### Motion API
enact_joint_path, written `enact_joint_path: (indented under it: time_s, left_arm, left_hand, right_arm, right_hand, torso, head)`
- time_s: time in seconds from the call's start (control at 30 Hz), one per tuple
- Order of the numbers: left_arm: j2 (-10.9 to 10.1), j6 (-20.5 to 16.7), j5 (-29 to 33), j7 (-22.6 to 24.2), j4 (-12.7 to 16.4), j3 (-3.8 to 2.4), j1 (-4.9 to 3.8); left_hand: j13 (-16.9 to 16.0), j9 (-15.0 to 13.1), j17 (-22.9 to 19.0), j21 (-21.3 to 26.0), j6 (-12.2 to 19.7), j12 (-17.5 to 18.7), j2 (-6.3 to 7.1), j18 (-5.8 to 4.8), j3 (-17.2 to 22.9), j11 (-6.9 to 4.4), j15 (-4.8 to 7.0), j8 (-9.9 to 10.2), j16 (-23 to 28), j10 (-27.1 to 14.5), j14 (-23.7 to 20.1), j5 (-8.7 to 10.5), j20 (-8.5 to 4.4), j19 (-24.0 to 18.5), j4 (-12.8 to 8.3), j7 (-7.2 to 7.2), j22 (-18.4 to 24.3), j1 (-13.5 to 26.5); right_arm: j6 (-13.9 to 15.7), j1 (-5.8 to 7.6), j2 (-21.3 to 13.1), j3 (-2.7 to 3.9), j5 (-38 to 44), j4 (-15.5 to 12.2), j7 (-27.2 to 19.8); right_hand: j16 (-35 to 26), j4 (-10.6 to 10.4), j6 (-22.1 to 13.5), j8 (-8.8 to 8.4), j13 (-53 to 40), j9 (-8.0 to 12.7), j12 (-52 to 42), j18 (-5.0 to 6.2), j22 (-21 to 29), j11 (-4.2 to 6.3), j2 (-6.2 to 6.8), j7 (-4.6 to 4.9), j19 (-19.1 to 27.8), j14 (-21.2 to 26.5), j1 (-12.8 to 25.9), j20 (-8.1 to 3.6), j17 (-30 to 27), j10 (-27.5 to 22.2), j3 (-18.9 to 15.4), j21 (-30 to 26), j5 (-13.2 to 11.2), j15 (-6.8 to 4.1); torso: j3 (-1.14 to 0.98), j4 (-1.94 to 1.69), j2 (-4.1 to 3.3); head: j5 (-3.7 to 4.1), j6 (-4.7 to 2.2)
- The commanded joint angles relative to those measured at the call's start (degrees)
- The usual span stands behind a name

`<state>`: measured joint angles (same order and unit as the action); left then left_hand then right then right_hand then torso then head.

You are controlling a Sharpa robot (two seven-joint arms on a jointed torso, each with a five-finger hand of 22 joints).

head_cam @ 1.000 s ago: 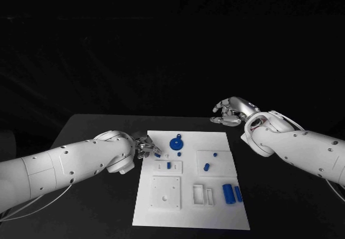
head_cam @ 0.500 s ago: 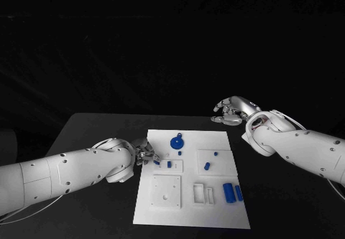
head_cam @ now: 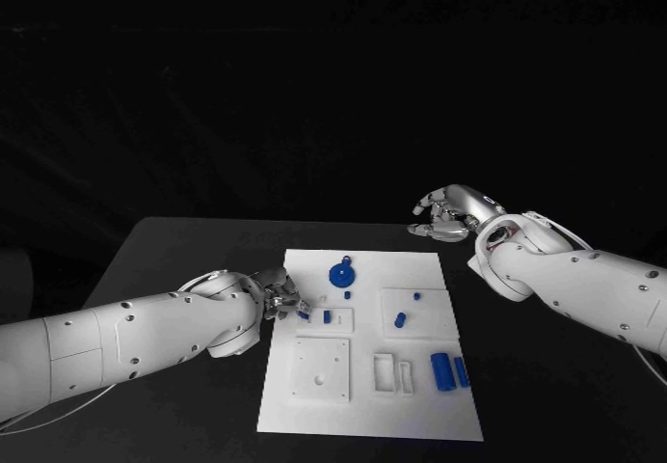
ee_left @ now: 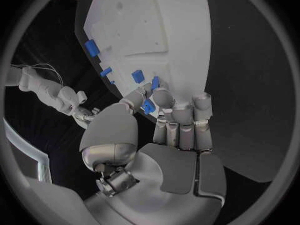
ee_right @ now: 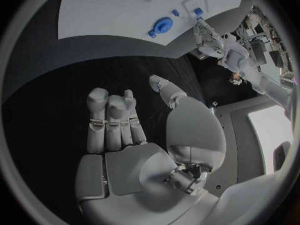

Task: Assemble the parts on the task board

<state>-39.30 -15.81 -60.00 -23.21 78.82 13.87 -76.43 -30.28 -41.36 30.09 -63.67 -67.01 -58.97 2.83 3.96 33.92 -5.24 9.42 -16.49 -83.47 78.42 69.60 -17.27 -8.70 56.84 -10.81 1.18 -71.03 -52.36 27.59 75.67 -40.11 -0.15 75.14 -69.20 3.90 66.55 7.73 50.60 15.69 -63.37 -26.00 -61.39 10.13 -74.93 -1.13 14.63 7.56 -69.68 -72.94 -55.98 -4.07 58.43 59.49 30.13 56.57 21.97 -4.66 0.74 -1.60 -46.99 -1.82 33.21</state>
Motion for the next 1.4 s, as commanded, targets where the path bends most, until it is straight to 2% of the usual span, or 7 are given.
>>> enact_joint_path:
  time_s: [0.03, 0.47, 0.87, 1.4]
  left_arm:
    - [0.18, -1.36, -1.04, 0.23, 0.36, -0.03, 0.07]
    - [0.68, -0.46, -1.47, 0.19, 0.56, -0.03, 0.29]
    - [1.06, 0.18, -3.31, 0.17, -0.07, -0.03, 0.85]
    - [0.86, 0.12, -4.05, 0.14, -0.22, -0.04, 0.99]
  left_hand:
    - [-0.07, -13.78, 0.07, -0.38, -3.16, -0.35, -0.55, 0.46, 2.94, -2.61, 3.04, -7.45, -0.3, 2.09, 2.62, -0.36, -6.9, 0.49, -2.79, -2.83, -0.05, -0.22]
    - [-0.08, -13.9, 0.07, -0.41, -3.17, -0.42, -0.6, 0.48, 2.98, -2.62, 3.04, -7.45, -0.32, 2.09, 2.65, -0.44, -6.91, 0.54, -2.77, -2.84, -0.07, -0.17]
    - [-0.08, -13.99, 0.07, -0.42, -3.15, -0.46, -0.59, 0.48, 3.0, -2.62, 3.03, -7.43, -0.33, 2.07, 2.65, -0.43, -6.92, 0.56, -2.79, -2.84, -0.09, -0.14]
    - [-0.07, -14.13, 0.06, -0.42, -3.11, -0.51, -0.61, 0.5, 3.05, -2.63, 3.03, -7.39, -0.32, 2.03, 2.64, -0.35, -6.92, 0.58, -2.78, -2.84, -0.11, -0.11]
  right_arm:
    - [-0.65, -0.03, 0.05, 0.02, 0.22, -0.08, -0.46]
    - [-0.75, -0.05, 0.07, 0.02, 0.23, -0.02, -0.45]
    - [-0.85, -0.08, 0.01, 0.02, 0.23, -0.01, -0.46]
    - [-0.89, -0.31, 0.11, 0.02, 0.24, 0.11, -0.54]
  right_hand:
    - [-0.21, 0.05, 0.1, -0.13, 0.08, 0.1, -0.29, 4.87, -0.55, -0.33, -0.17, 0.4, -0.08, -0.29, 0.6, -0.45, 0.05, -0.25, -0.22, -0.31, 0.38, -0.2]
    - [-0.22, 0.05, 0.11, -0.13, 0.1, 0.11, -0.31, 4.87, -0.56, -0.32, -0.19, 0.4, -0.1, -0.31, 0.59, -0.46, 0.07, -0.24, -0.23, -0.31, 0.42, -0.21]
    - [-0.22, 0.04, 0.11, -0.12, 0.12, 0.11, -0.35, 4.87, -0.57, -0.32, -0.2, 0.39, -0.13, -0.34, 0.61, -0.47, 0.08, -0.23, -0.26, -0.32, 0.44, -0.21]
    - [-0.22, 0.03, 0.12, -0.11, 0.15, 0.12, -0.39, 4.87, -0.58, -0.31, -0.23, 0.39, -0.17, -0.38, 0.62, -0.48, 0.1, -0.21, -0.28, -0.33, 0.46, -0.22]
  torso:
    - [-0.03, -0.01, 0.03]
    - [-0.03, -0.04, 0.02]
    - [0.0, -0.02, -0.01]
    - [0.01, -0.04, 0.01]
  head:
    - [0.05, 0.03]
    - [0.11, 0.05]
    - [0.14, 0.13]
    - [0.16, 0.19]
